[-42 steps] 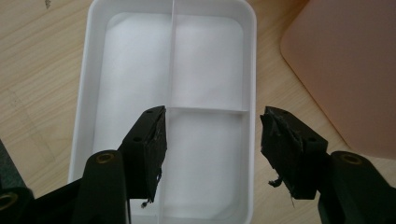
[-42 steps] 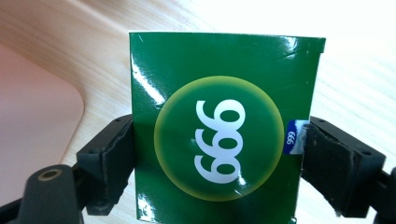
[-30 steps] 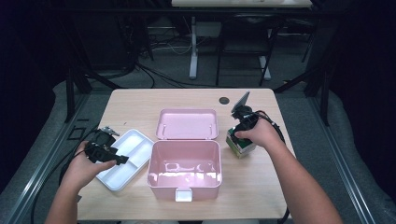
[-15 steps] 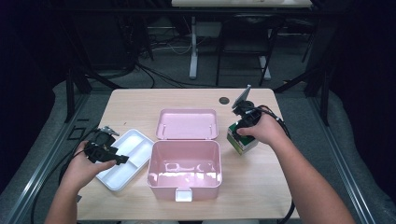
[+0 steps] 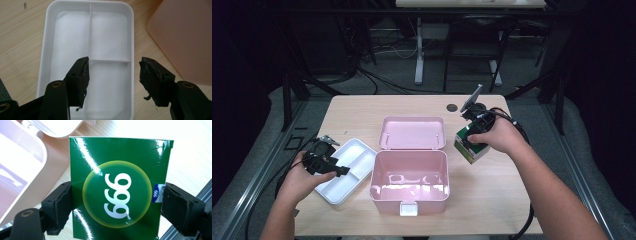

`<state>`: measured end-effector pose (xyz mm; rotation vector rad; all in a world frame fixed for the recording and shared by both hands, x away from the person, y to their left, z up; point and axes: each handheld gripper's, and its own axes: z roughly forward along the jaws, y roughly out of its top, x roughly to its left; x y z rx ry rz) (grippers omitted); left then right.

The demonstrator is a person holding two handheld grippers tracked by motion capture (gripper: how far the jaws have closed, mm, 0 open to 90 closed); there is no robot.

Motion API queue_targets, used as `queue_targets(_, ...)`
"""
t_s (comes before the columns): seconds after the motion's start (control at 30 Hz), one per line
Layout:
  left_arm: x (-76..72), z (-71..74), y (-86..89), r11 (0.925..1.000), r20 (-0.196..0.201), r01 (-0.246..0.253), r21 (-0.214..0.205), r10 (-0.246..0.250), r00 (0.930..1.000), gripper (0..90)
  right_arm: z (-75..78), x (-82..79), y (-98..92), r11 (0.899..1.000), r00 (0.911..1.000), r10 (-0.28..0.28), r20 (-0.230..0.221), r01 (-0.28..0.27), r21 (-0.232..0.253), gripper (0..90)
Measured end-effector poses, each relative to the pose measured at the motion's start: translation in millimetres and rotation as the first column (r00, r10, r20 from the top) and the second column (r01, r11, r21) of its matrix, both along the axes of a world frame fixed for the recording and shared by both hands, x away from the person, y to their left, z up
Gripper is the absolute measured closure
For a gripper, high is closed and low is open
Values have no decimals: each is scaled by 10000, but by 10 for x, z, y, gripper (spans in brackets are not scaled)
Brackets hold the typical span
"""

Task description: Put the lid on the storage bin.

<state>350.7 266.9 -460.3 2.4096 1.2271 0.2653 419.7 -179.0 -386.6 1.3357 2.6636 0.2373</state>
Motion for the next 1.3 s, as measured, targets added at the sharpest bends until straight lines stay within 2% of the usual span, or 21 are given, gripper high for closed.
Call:
queue_targets(0.13, -3, 5, 6, 10000, 35, -11, -28, 11, 10000, 409, 67, -45, 16, 9989, 9990, 454, 18, -454, 90, 163)
queue_targets(0.23, -4, 9, 12, 10000, 54, -47, -56, 47, 10000, 409, 118, -89, 41, 9951, 9950, 989, 103, -988, -75, 163)
queue_targets(0.27, -4, 8, 13, 10000, 49, -43, -54, 44, 10000, 409, 128, -91, 40, 9935, 9935, 1136, 19, -1136, 123, 163)
queue_targets(0.3, -2, 8, 13, 10000, 37, -29, -45, 29, 10000, 409, 142, -103, 48, 9915, 9916, 1293, 61, -1294, 102, 164)
queue_targets(0.4, -1, 4, 7, 10000, 35, -38, -43, 38, 10000, 409, 180, -136, 62, 9813, 9812, 1923, 141, -1924, 30, 163)
queue_targets(0.43, 0, 2, 5, 10000, 41, -26, -35, 26, 10000, 409, 189, -142, 65, 9768, 9769, 2133, 111, -2135, 175, 163)
queue_targets(0.57, 2, -2, 4, 10000, 10, -31, -33, 31, 10000, 409, 231, -175, 78, 9635, 9634, 2675, 192, -2676, 53, 162)
queue_targets(0.6, 3, -2, 5, 10000, -1, -26, -41, 26, 10000, 409, 236, -187, 84, 9628, 9624, 2702, 276, -2704, 13, 162)
queue_targets(0.63, 3, -2, 5, 10000, -1, -28, -41, 28, 10000, 409, 259, -201, 89, 9577, 9574, 2879, 243, -2877, -123, 161)
queue_targets(0.7, 5, -3, 8, 10000, 16, -26, -49, 26, 10000, 409, 274, -222, 91, 9518, 9516, 3061, 287, -3065, 111, 161)
queue_targets(0.77, 6, -5, 10, 10000, 1, -45, -52, 45, 10000, 409, 324, -249, 108, 9439, 9437, 3300, 217, -3298, -148, 161)
queue_targets(0.87, 11, -12, 11, 10000, -13, -24, -49, 24, 10000, 409, 353, -283, 136, 9349, 9346, 3545, 293, -3548, 55, 160)
queue_targets(0.9, 11, -12, 11, 10000, -21, -30, -41, 30, 10000, 409, 386, -300, 159, 9306, 9304, 3660, 206, -3657, -178, 160)
queue_targets(1.07, 12, -14, 16, 10000, -47, -52, -47, 52, 10000, 409, 448, -368, 271, 9194, 9195, 3926, 186, -3920, -318, 160)
queue_targets(1.2, 10, -12, 18, 10000, -35, -59, -68, 59, 10000, 409, 470, -434, 403, 8998, 9004, 4350, 125, -4341, -430, 160)
queue_targets(1.3, 11, -12, 22, 10000, -33, -68, -58, 68, 10000, 409, 485, -488, 508, 8791, 8796, 4756, 97, -4748, -422, 160)
